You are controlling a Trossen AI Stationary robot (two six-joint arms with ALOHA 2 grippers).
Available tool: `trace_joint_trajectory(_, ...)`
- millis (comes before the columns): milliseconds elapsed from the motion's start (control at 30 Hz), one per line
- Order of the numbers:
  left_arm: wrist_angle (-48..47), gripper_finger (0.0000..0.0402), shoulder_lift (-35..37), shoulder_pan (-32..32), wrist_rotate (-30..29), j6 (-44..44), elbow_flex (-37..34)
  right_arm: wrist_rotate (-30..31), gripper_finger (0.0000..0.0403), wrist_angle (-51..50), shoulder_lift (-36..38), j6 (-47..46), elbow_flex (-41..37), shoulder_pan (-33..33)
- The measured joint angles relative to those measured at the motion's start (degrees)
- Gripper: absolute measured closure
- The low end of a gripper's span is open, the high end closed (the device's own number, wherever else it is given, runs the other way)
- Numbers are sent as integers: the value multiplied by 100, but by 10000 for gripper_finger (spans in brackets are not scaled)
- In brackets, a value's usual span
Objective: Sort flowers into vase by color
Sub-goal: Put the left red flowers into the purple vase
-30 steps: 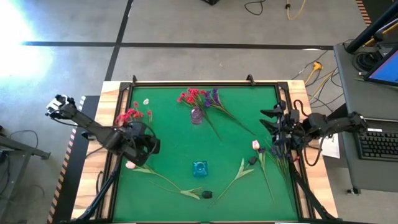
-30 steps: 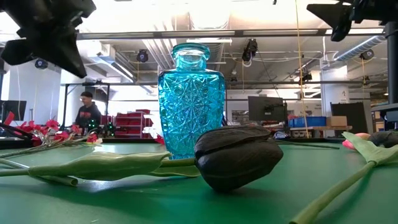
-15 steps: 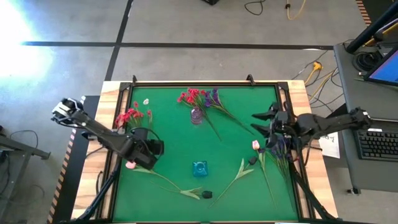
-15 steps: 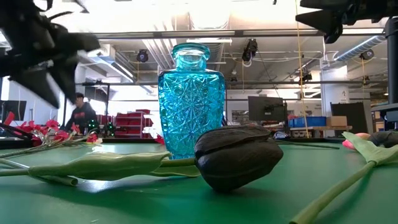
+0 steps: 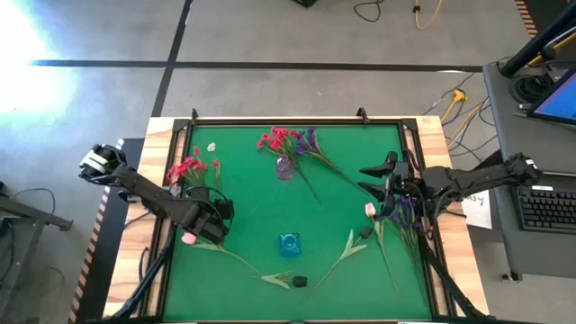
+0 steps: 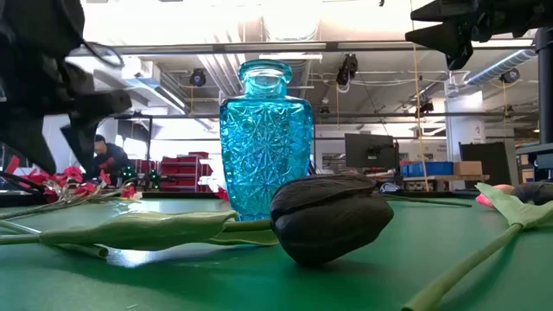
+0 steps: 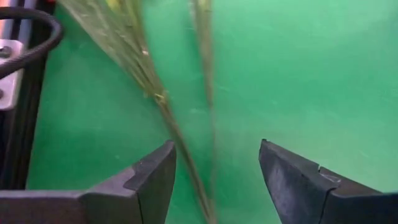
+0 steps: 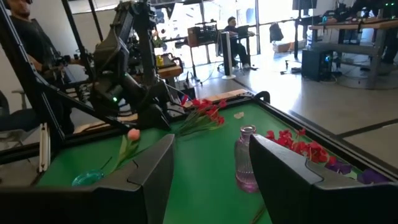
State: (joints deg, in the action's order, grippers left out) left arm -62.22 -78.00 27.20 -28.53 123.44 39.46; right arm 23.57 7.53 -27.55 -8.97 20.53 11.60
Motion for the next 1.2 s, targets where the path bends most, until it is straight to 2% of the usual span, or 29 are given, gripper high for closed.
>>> trace_joint_trajectory(500, 339, 186, -795, -122, -88, 171, -159, 0, 204, 32, 0, -48, 55, 0)
trace_joint_trajectory(933, 1092, 188, -944, -270, -105, 133, -572, 0, 204, 44, 0, -68, 55, 2)
trace_joint_trajectory(1067, 1132, 200, -968, -282, -181, 94, -637, -1, 204, 44, 0, -68, 55, 1)
trace_joint_trajectory(1200, 1139, 230, -1016, -302, -200, 97, -664, 0, 204, 42, 0, -70, 57, 0)
